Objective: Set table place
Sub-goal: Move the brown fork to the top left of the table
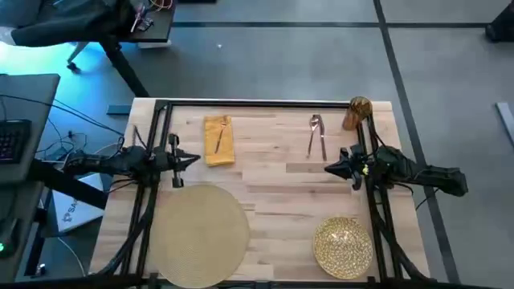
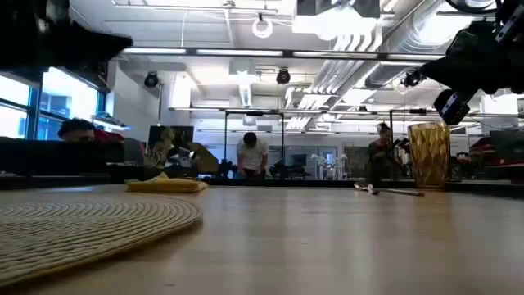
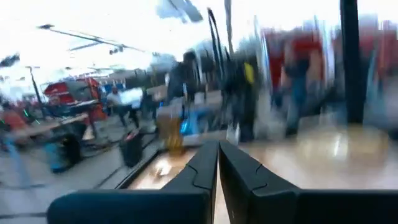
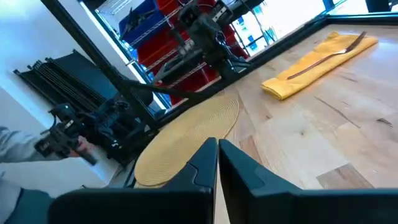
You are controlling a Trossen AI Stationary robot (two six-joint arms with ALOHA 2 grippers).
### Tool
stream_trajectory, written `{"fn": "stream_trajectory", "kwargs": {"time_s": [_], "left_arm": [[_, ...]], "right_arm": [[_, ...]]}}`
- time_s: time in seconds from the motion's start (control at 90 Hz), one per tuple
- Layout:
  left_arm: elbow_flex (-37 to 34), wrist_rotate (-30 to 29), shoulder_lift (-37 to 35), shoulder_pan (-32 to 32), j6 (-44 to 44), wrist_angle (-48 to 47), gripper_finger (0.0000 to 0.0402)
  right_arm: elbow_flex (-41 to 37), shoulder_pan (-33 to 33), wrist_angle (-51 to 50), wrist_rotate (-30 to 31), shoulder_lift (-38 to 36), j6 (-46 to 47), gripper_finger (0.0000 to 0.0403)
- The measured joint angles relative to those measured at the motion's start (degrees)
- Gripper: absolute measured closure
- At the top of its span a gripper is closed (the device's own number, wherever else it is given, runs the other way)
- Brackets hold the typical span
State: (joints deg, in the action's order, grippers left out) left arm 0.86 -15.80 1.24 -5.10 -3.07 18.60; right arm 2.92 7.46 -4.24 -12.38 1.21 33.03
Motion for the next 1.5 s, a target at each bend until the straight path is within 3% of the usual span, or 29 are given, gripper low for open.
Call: {"fn": "stream_trajectory", "kwargs": {"time_s": [0.089, 0.144, 0.344, 0.456, 0.556, 0.744, 0.833, 0.922, 1.022, 1.278, 1.5], "left_arm": [[0.3, -6.8, 1.2, 0.0, 17.7, 7.7, 0.0401], [1.8, -11.4, 2.7, 0.0, 24.0, 8.0, 0.0401], [12.2, -24.1, 15.8, 0.0, 21.7, 6.0, 0.0401], [21.0, -28.8, 26.1, 0.0, 22.0, -0.6, 0.0401], [28.3, -28.7, 35.2, 0.3, 26.9, -5.6, 0.0401], [36.5, -17.5, 46.4, 1.2, 24.9, -4.8, 0.0401], [40.5, -21.2, 50.9, 3.2, 26.6, -10.4, 0.0401], [46.0, -25.8, 55.4, 8.7, 40.5, -27.4, 0.0400], [51.3, -17.9, 61.8, 17.0, 52.3, -43.0, 0.0395], [57.8, 7.1, 81.4, 32.2, 50.9, -53.5, 0.0314], [60.7, 14.0, 92.9, 38.2, 50.9, -58.0, 0.0257]], "right_arm": [[0.0, 0.0, 0.0, 0.0, 0.0, 0.0, 0.0402], [0.0, 0.0, 0.0, 0.0, 0.0, 0.0, 0.0402], [0.0, 0.0, 0.0, 0.0, 0.0, 0.0, 0.0402], [0.0, 0.0, 0.0, 0.0, 0.0, 0.0, 0.0402], [0.0, 0.0, 0.0, 0.0, 0.0, 0.0, 0.0402], [0.0, 0.0, 0.0, 0.0, 0.0, 0.0, 0.0402], [0.0, 0.0, 0.0, 0.0, 0.0, 0.0, 0.0402], [0.0, 0.0, 0.0, 0.0, 0.0, 0.0, 0.0402], [0.0, 0.0, 0.0, 0.0, 0.0, 0.0, 0.0402], [0.0, 0.0, 0.0, 0.0, 0.0, 0.0, 0.0402], [0.0, 0.0, 0.0, 0.0, 0.0, 0.0, 0.0402]]}}
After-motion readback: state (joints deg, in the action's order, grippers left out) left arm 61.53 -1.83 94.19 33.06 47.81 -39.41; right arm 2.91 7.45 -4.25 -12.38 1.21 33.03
